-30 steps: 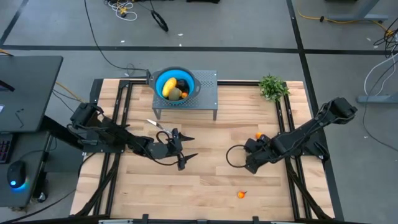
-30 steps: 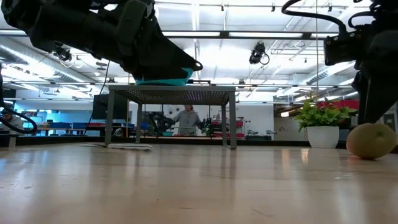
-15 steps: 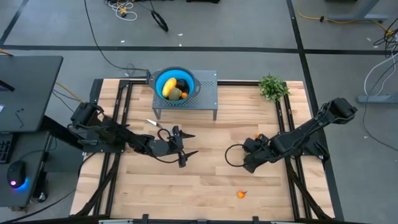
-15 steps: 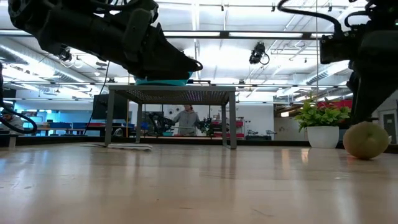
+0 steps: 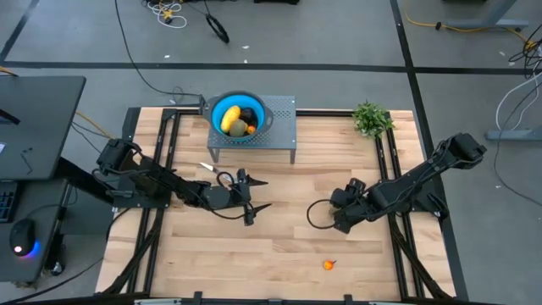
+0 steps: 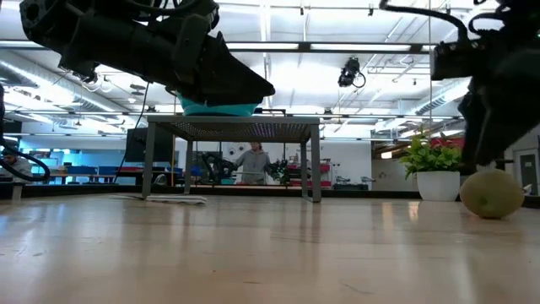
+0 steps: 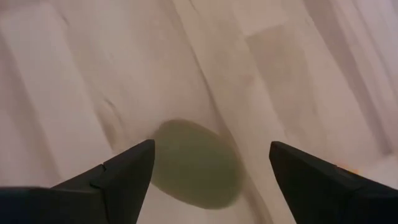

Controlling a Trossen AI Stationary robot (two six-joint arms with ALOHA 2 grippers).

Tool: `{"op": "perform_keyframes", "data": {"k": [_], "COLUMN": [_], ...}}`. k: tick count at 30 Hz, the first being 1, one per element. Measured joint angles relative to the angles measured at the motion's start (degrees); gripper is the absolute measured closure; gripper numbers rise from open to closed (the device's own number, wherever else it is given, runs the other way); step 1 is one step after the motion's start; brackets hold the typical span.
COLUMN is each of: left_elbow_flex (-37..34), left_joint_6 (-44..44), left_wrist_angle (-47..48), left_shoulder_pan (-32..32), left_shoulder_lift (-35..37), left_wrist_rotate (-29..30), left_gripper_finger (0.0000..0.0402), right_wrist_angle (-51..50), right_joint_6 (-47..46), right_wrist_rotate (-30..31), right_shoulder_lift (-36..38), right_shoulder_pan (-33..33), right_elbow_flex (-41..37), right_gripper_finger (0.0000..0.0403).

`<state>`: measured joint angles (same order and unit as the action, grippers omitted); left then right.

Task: Pick & Place Fruit
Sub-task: Put the green kiwi into the blue strainer bowl

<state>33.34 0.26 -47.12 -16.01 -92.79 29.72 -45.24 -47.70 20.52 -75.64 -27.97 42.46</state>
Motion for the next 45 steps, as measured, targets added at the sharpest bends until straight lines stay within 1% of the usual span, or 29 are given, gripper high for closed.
{"op": "perform_keyframes", "data": {"k": [3, 12, 19, 22, 29, 35, 39, 45], "left_elbow_flex": [0.0, 0.0, 0.0, 0.0, 0.0, 0.0, 0.0, 0.0], "left_joint_6": [0.1, -0.9, -2.0, -2.6, -2.9, -3.0, -3.1, -3.0], "left_wrist_angle": [0.0, 0.8, 1.6, 1.7, 1.9, 2.1, 3.0, 3.1], "left_shoulder_pan": [0.0, 0.0, 0.0, 0.0, 0.0, 0.0, 0.0, 0.0], "left_shoulder_lift": [0.0, 0.0, 0.0, 0.0, 0.0, 0.0, 0.0, 0.0], "left_wrist_rotate": [0.0, 0.0, 0.0, 0.0, 0.0, 0.0, 0.1, 0.1], "left_gripper_finger": [0.0056, 0.0056, 0.0056, 0.0056, 0.0056, 0.0056, 0.0056, 0.0056], "right_wrist_angle": [-2.6, -1.6, 6.6, 8.5, 8.9, 11.1, 11.7, 11.6], "right_joint_6": [1.6, 9.5, 9.6, 9.6, 8.2, 8.7, 8.7, 8.7], "right_wrist_rotate": [0.0, -1.5, -3.2, -2.6, -1.9, 1.1, 1.9, 0.4], "right_shoulder_lift": [0.0, -0.1, -0.1, -0.1, -0.2, -0.2, -0.1, -0.1], "right_shoulder_pan": [0.0, -0.9, -1.0, -1.0, -1.0, -1.0, -1.0, -1.0], "right_elbow_flex": [0.0, -0.2, -6.6, -8.6, -10.2, -10.2, -10.2, -10.2], "right_gripper_finger": [0.0075, 0.0075, 0.0075, 0.0075, 0.0075, 0.0076, 0.0097, 0.0155]}}
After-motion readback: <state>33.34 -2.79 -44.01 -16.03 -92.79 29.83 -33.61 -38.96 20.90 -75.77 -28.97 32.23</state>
